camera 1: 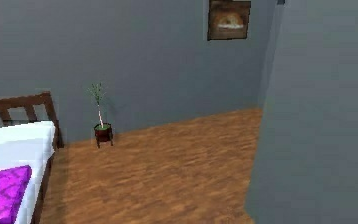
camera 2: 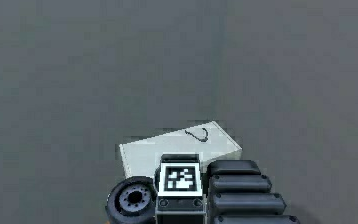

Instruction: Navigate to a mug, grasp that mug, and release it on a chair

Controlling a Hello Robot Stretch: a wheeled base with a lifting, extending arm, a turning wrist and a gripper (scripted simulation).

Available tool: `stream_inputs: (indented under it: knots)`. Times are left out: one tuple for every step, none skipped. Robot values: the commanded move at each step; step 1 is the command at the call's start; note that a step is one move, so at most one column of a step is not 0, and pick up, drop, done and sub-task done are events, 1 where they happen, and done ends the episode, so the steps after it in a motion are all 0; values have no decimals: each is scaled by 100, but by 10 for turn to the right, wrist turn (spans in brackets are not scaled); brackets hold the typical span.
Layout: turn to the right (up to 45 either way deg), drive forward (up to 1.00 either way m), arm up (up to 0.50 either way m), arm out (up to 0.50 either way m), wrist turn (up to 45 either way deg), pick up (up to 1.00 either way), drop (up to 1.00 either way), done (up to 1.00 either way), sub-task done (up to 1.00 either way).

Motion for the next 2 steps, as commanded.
stream_inputs:
  knots:
    - [0,100,0,0,0,0,0,0,0]
    - [90,0,0,0,0,0,0,0,0]
